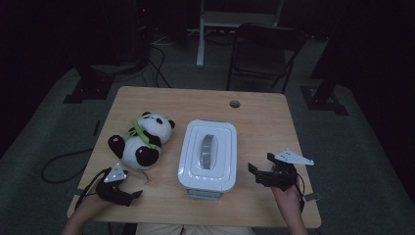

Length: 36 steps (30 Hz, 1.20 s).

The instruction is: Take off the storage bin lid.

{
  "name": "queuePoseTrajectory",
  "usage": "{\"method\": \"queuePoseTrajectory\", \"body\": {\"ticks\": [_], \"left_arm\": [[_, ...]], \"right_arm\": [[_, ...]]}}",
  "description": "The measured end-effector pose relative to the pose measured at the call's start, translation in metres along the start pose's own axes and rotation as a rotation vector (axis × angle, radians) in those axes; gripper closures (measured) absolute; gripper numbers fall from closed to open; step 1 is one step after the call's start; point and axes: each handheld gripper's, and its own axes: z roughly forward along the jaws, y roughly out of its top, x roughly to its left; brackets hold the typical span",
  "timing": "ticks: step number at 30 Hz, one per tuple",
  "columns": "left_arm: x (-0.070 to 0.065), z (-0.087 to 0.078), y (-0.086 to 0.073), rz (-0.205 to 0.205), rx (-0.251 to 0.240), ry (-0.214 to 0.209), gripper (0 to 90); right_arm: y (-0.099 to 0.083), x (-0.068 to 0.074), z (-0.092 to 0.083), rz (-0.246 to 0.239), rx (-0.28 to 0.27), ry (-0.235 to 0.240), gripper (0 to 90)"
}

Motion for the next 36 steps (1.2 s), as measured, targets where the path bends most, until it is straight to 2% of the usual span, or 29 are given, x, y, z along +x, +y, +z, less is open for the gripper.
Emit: {"method": "queuePoseTrajectory", "body": {"ticks": [6, 8, 11, 20, 22, 26, 30, 33, 36], "left_arm": [[0.0, 0.0, 0.0, 0.0, 0.0, 0.0, 2.7], [0.0, 0.0, 0.0, -0.002, -0.001, 0.0, 2.7], [0.0, 0.0, 0.0, -0.004, -0.002, 0.003, 2.7], [0.0, 0.0, -0.001, -0.005, -0.004, 0.002, 2.7], [0.0, -0.001, -0.001, -0.003, -0.001, 0.002, 2.7], [0.0, -0.001, -0.001, -0.003, -0.002, 0.004, 2.7], [0.0, -0.001, -0.002, -0.006, -0.002, 0.004, 2.7], [0.0, -0.002, -0.002, -0.006, -0.002, 0.005, 2.7], [-0.001, -0.002, -0.002, -0.008, -0.002, 0.006, 2.7]], "right_arm": [[0.022, 0.018, -0.005, -0.04, -0.029, 0.052, 11.5], [0.028, 0.025, -0.003, -0.055, -0.027, 0.048, 11.5], [0.034, 0.035, 0.001, -0.062, -0.016, 0.074, 11.5], [0.045, 0.073, 0.023, -0.117, 0.02, 0.14, 12.0], [0.048, 0.081, 0.029, -0.137, 0.029, 0.14, 12.9], [0.051, 0.094, 0.044, -0.151, 0.053, 0.164, 13.2], [0.054, 0.104, 0.05, -0.168, 0.074, 0.182, 13.3], [0.055, 0.11, 0.053, -0.187, 0.082, 0.194, 19.7], [0.055, 0.113, 0.056, -0.183, 0.078, 0.206, 25.2]]}}
